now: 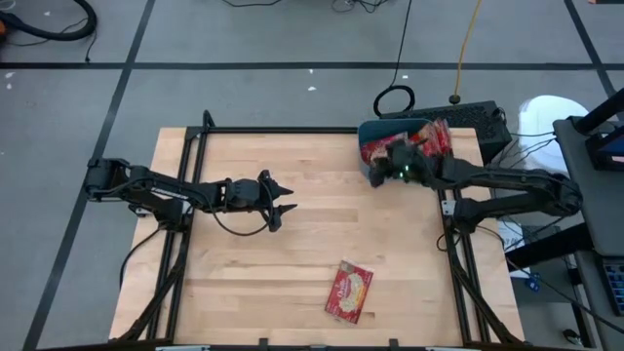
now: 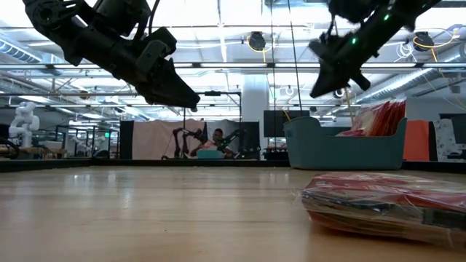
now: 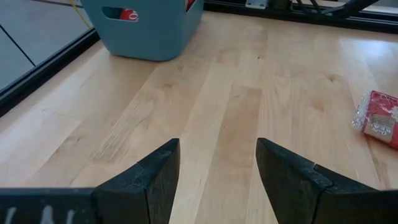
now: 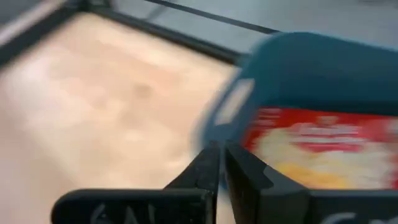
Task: Sort popcorn bags into baskets
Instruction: Put the popcorn bag into the blue bin
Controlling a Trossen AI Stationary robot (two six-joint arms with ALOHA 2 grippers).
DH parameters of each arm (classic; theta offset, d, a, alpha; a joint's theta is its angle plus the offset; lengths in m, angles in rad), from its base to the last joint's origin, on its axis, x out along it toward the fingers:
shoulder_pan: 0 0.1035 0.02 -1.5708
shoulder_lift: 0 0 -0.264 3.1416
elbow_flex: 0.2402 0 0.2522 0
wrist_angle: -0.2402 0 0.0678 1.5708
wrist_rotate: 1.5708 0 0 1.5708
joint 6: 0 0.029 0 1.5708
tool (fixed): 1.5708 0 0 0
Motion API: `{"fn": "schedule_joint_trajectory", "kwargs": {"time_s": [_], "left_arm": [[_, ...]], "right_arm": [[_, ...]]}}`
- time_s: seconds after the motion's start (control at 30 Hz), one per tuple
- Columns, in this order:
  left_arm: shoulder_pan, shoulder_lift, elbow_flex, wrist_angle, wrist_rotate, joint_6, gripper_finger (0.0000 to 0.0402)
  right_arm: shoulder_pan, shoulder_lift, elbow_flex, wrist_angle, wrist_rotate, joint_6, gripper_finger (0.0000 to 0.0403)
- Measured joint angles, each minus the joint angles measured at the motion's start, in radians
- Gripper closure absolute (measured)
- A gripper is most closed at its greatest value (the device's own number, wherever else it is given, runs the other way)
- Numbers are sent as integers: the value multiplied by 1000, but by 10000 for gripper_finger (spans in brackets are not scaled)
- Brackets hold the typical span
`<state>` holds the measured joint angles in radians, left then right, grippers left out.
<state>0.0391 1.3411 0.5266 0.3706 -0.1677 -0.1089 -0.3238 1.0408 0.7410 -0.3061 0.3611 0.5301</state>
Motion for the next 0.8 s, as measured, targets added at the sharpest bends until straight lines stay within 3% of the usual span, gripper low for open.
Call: {"fn": "schedule_joint_trajectory", "kwargs": {"time_s": [0.33,0.47,0.63,0.8], "left_arm": [[-15,0,0,-1,2,-33,188],[-61,0,0,3,52,-50,188],[-177,0,0,38,73,-55,188],[-308,0,0,81,27,-61,188]], "right_arm": [[423,50,0,3,2,125,385],[558,114,0,19,2,161,385],[667,220,0,112,-12,157,365],[711,318,0,195,-90,136,308]]}}
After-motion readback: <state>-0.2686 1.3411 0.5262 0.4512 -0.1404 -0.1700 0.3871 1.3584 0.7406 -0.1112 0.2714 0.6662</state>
